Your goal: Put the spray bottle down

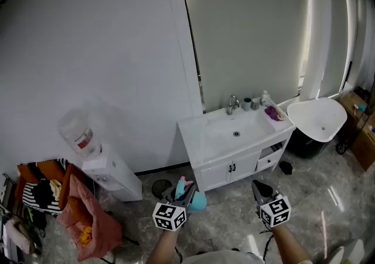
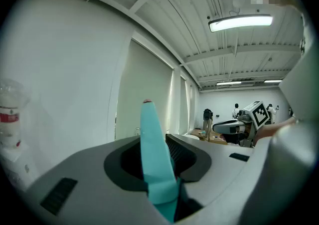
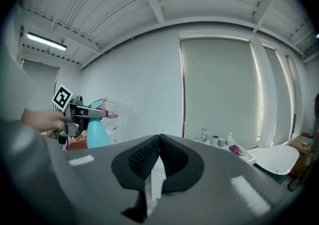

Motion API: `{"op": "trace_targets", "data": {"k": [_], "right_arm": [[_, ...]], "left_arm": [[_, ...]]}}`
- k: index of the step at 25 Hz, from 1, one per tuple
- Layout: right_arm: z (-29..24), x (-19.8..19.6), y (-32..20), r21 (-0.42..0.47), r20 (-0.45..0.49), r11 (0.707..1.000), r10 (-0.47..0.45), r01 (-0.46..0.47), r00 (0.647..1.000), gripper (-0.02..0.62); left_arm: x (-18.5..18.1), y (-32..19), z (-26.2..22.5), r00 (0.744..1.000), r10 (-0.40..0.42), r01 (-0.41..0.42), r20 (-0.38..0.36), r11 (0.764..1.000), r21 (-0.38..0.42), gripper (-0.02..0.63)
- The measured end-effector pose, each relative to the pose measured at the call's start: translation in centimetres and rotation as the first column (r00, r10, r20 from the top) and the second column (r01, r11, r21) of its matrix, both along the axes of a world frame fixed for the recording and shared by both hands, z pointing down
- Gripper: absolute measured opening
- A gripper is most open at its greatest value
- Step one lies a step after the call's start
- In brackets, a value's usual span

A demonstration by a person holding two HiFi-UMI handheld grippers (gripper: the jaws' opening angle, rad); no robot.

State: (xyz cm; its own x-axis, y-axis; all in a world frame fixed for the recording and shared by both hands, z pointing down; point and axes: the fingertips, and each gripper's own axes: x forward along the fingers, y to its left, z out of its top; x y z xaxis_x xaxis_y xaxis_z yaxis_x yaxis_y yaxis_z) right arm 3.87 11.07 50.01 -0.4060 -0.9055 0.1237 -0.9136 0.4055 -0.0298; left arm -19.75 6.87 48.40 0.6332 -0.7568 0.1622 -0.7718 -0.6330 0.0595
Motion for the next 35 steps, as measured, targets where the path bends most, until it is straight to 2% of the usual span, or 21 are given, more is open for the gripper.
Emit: {"op": "trace_targets", "data": {"k": [15,35], "right_arm": [[0.1,1.0,0.2,-0.004,0.023,1.0,-0.009,0.009,1.0,0.011],[2.3,7.2,0.5,-0.038,0.039,0.996,-0.083,0.085,0.996,0.011]], "left_arm": [[1.2,0.7,-0.1,1.0,-0.006,0.006,0.003,1.0,-0.001,0.115],[6.7,3.6,2.1,0.996,-0.092,0.092,0.009,0.996,-0.019,0.114]]}}
